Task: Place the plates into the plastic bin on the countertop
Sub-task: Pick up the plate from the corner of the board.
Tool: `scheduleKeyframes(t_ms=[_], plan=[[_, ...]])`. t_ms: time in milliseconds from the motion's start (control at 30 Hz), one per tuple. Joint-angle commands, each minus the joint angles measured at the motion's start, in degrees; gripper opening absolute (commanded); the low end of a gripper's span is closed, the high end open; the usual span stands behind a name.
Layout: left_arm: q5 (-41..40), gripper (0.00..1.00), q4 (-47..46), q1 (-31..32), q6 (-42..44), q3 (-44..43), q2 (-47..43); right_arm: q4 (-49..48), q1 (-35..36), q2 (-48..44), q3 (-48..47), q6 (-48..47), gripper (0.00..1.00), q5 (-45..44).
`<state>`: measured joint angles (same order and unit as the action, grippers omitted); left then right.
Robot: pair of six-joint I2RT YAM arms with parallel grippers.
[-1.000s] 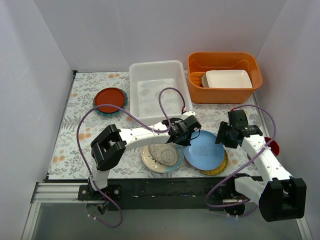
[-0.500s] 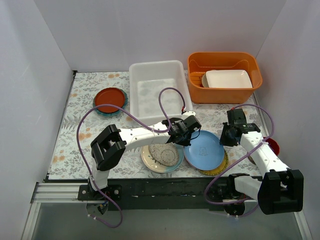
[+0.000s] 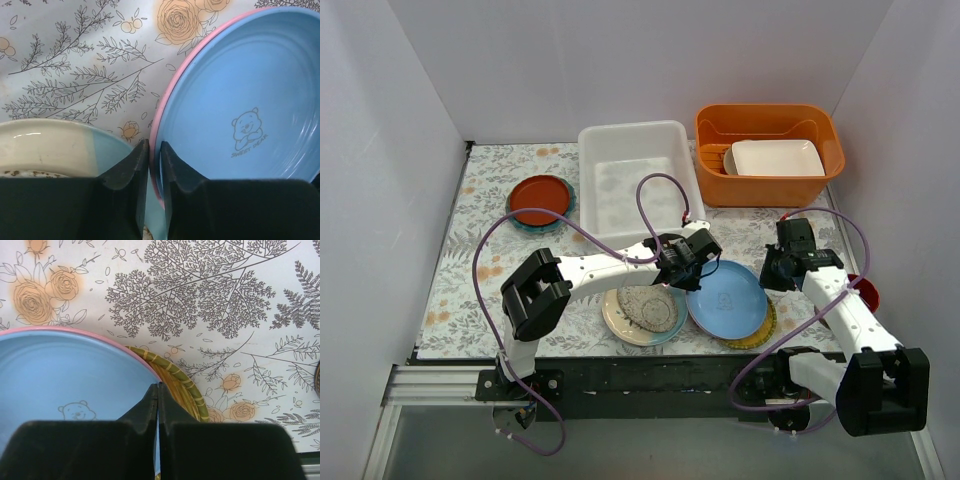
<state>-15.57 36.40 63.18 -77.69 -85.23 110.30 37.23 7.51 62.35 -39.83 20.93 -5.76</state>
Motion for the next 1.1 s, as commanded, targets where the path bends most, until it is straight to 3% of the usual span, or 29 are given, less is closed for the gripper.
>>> scheduleKeyframes(t_ms=[0,67,167,233,300,333,400,433,500,633,733,767,800,867,1067], plan=[[-1.8,0.21,3.9,-0.3,1.3,-0.4,-2.2,0.8,-0.1,-2.6,-1.1,0.2,0.01,0.6],[-1.7,0.31,3.9,-0.3,1.3,-0.6,-2.2,1.3,-0.1,-2.8,-1.6,0.1,0.01,0.7],[-1.7,0.29,3.8,-0.3,1.3,-0.6,-2.5,1.3,-0.2,-2.3,-1.3,-0.2,0.01,0.9],[-1.9,0.2,3.6,-0.3,1.2,-0.4,-2.8,1.9,-0.1,-1.4,-1.1,0.2,0.01,-0.7],[-2.2,0.01,3.6,-0.3,1.1,-0.3,-3.1,2.1,-0.3,-0.9,-1.1,0.1,0.02,-1.1],[-3.0,0.0,3.8,-0.3,1.1,-0.2,-3.2,2.2,-0.3,-0.2,-1.2,-0.3,0.03,-0.5],[-3.3,0.0,3.9,-0.3,0.9,0.2,-3.7,2.5,-0.3,0.5,-1.5,-0.4,0.25,-0.2],[-3.6,0.0,4.1,-0.3,1.0,0.2,-3.8,2.7,-0.4,1.1,-1.6,-0.7,0.29,-0.3],[-4.1,0.0,4.1,-0.4,0.9,0.2,-4.0,2.8,-0.4,1.8,-1.7,-1.0,0.47,0.0],[-4.2,0.0,4.0,-0.6,0.5,0.2,-4.2,2.3,-0.5,3.1,-1.5,-1.3,0.49,1.5],[-3.8,0.0,3.7,-0.8,0.4,0.3,-4.4,2.4,-0.6,4.6,-1.3,-1.6,0.4,1.8],[-3.8,0.0,3.7,-0.8,0.4,0.2,-4.4,2.2,-0.6,4.8,-1.1,-1.7,0.33,2.2],[-3.8,0.0,3.8,-0.8,0.4,0.2,-4.4,2.0,-0.6,5.1,-0.9,-1.6,0.12,2.6],[-3.9,0.0,3.9,-0.9,0.6,0.2,-4.4,1.8,-0.6,4.9,-0.7,-1.5,0.01,2.7],[-3.8,0.0,4.5,-1.0,0.7,0.4,-4.0,2.8,-0.5,2.5,-1.4,-1.5,0.01,2.5]])
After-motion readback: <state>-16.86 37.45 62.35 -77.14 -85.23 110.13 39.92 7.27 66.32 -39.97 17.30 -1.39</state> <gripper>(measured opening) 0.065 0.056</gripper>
